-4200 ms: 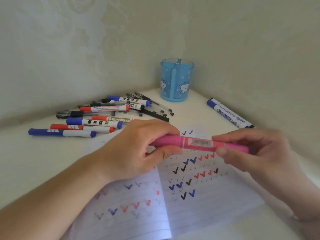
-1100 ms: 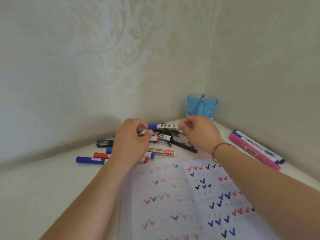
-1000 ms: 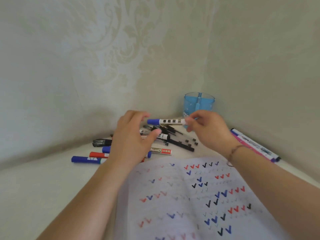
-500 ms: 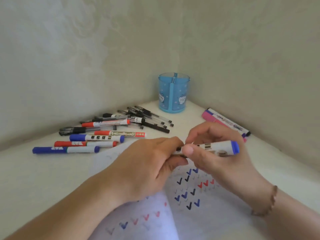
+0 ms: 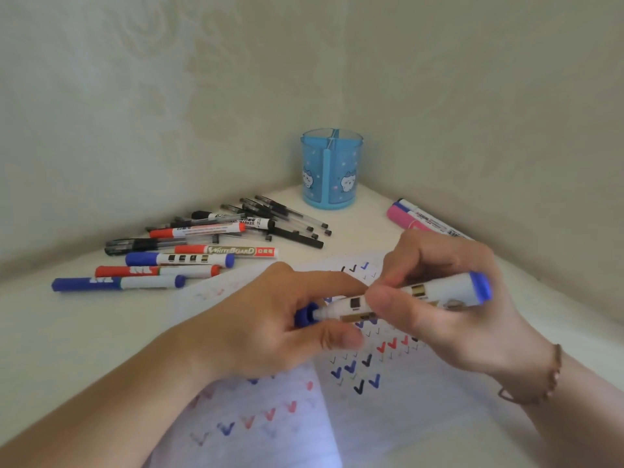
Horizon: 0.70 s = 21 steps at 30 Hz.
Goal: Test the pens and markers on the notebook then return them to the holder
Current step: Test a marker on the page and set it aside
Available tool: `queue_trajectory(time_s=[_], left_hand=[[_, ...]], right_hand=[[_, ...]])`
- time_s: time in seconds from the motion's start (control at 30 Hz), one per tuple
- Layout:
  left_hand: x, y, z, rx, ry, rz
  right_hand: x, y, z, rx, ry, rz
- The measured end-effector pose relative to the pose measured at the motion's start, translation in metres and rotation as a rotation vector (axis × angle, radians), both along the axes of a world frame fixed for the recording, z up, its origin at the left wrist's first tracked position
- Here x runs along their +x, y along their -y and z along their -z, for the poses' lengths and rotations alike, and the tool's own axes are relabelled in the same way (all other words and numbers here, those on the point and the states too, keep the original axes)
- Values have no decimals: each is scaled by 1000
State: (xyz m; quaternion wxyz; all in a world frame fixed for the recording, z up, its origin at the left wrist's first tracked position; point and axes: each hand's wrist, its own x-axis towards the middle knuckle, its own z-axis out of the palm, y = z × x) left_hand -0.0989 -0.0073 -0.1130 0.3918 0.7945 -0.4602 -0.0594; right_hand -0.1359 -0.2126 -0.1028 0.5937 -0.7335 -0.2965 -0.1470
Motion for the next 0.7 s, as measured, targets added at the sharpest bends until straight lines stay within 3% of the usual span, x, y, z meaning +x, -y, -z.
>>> queue_trajectory(time_s=[0.1, 0.17, 0.3, 0.47, 0.7], left_hand=[[2, -6, 0, 27, -3, -92], [5, -8, 1, 31, 24, -129], [8, -7, 7, -11, 61, -138], [15, -3, 15, 41, 133, -202], [18, -3, 14, 45, 165, -192]], right_hand=[[-2, 14, -6, 175, -132, -98], [-8, 25, -9, 168, -295, -147], [-21, 32, 16, 62, -485, 126], [-24, 22, 24, 22, -453, 269], [-24, 22, 26, -114, -409, 263]])
